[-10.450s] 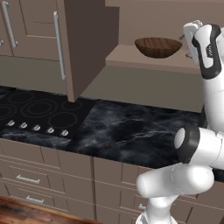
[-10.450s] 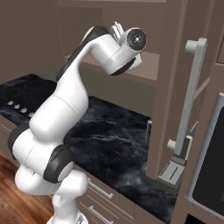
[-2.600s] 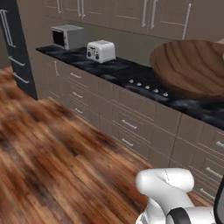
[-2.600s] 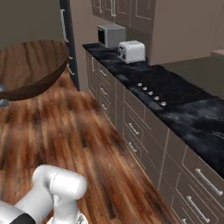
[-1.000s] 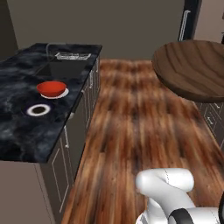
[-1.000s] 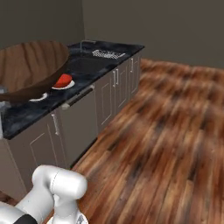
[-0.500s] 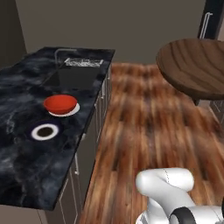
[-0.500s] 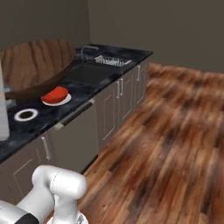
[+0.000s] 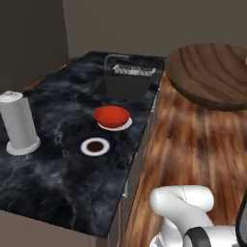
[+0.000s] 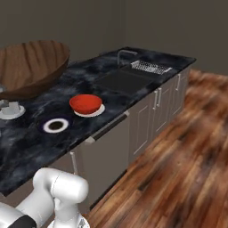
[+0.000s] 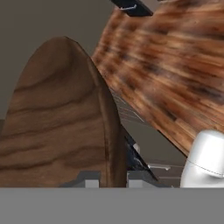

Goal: Move the bowls from the cabinet to the plates on the dining table.

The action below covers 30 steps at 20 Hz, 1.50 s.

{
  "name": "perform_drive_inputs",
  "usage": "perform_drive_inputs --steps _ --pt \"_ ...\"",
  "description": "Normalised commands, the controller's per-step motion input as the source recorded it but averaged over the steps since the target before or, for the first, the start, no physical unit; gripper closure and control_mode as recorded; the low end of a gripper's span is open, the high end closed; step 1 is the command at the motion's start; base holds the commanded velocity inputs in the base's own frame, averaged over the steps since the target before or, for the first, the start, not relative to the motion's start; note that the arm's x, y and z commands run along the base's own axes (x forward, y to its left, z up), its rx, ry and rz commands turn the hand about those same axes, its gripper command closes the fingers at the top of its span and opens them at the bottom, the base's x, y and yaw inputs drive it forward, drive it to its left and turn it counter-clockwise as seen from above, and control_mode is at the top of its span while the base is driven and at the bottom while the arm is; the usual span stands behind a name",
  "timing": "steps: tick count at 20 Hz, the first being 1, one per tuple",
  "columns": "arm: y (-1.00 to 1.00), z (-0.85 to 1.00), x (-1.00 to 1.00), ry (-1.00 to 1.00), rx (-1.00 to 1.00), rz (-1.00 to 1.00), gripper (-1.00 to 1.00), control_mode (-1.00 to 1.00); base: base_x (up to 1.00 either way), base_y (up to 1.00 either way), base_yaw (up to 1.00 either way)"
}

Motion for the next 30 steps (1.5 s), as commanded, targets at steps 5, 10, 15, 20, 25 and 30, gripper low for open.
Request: perform_drive_inputs --steps 5,10,15,20,25,30 --pt "0.0 0.0 0.0 0.0 0.0 0.0 1.0 1.0 0.34 0.0 0.49" --pt "0.0 0.0 0.0 0.0 0.0 0.0 1.0 1.0 0.42 -0.01 0.44" --pt "0.0 0.0 0.0 0.0 0.0 0.0 1.0 1.0 0.83 -0.14 0.28" --pt "0.0 0.0 0.0 0.0 0.0 0.0 1.0 1.0 0.96 -0.12 0.25" --pt "0.0 0.0 0.0 0.0 0.0 0.0 1.0 1.0 0.89 -0.07 0.31" --pt "0.0 0.0 0.0 0.0 0.0 0.0 1.0 1.0 1.0 -0.11 0.24"
